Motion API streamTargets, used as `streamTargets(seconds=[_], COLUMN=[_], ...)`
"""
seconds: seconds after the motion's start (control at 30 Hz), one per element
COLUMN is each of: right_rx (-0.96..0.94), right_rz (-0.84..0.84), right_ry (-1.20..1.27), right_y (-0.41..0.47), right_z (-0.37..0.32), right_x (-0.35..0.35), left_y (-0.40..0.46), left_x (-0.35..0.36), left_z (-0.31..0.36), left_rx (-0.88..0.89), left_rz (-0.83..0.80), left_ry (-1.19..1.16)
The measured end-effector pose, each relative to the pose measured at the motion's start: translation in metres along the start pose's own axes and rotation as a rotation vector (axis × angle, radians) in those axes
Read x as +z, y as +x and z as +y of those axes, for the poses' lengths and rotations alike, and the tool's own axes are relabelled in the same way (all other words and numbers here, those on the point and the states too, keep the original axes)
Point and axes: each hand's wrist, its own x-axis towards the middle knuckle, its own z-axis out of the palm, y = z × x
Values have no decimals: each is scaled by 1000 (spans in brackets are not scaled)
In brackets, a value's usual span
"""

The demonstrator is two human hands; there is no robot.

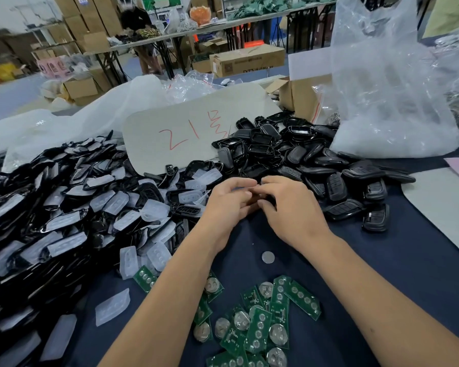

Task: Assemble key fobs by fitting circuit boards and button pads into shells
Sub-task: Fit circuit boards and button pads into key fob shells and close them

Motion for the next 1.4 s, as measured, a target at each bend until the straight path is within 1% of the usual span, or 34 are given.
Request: streamTargets(seconds=[0.03, 0.07, 0.1, 0.13, 0.17, 0.2, 0.23, 0.27, 0.3, 0.33, 0.37, 0.4, 0.43, 0.47, 0.53, 0.6, 0.67, 0.77, 0.83, 0.9, 0.97, 1.0, 1.07, 1.13, 1.2, 1.27, 1.33, 1.4], right_rx=[15, 39, 71, 109, 148, 181, 196, 184, 150, 96, 31, -30, -73, -86, -62, -35, -52, -99, -133, -163, -144, -117, -56, 22, 120, 217, 293, 313], right_rz=[19, 48, 85, 111, 119, 110, 105, 115, 142, 165, 150, 66, -97, -303, -672, -914, -1027, -1064, -1082, -1081, -1053, -1013, -845, -601, -396, -268, -190, -137], right_ry=[-34, -60, -81, -104, -133, -172, -213, -238, -228, -171, -69, 51, 148, 199, 205, 189, 110, -3, 38, 161, 381, 510, 715, 851, 945, 1012, 1053, 1079], right_y=[-1, -1, -1, -1, 0, -1, -1, -1, 0, 0, 0, 1, 2, 3, 1, -1, -4, -8, -9, -9, -8, -9, -9, -6, -1, 2, 3, 3], right_z=[-1, -1, -1, -1, -1, -2, -2, -1, -1, 0, 1, 2, 2, 2, 2, 2, -4, -13, -15, -13, -11, -11, -12, -11, -7, -1, 3, 3], right_x=[-1, -3, -5, -7, -9, -10, -10, -10, -11, -13, -18, -25, -33, -41, -56, -68, -73, -66, -63, -65, -64, -62, -54, -45, -36, -28, -19, -12], left_y=[-1, -1, -1, -1, 0, 2, 3, 4, 5, 6, 6, 6, 6, 6, 7, 7, 7, 8, 9, 10, 10, 9, 7, 3, -2, -7, -11, -15], left_x=[0, 1, 0, -1, -3, -5, -7, -8, -10, -11, -12, -12, -13, -14, -19, -22, -24, -26, -27, -29, -31, -33, -42, -58, -76, -93, -109, -120], left_z=[0, 0, 0, -1, -2, -3, -4, -5, -6, -6, -5, -4, -2, 1, 4, 4, 4, 4, 6, 8, 13, 17, 27, 41, 54, 64, 69, 71], left_rx=[12, 67, 169, 312, 457, 558, 593, 571, 514, 455, 440, 471, 527, 567, 582, 549, 517, 506, 505, 497, 496, 489, 451, 422, 378, 317, 256, 201], left_rz=[3, 19, 57, 91, 92, 63, 23, -11, -38, -61, -68, -51, -13, 32, 73, 60, 39, 11, -25, -36, 9, 51, 125, 140, 136, 136, 137, 113], left_ry=[29, 113, 281, 527, 795, 1016, 1168, 1263, 1314, 1339, 1345, 1340, 1336, 1328, 1305, 1302, 1286, 1258, 1272, 1243, 1113, 1014, 793, 587, 452, 390, 370, 343])
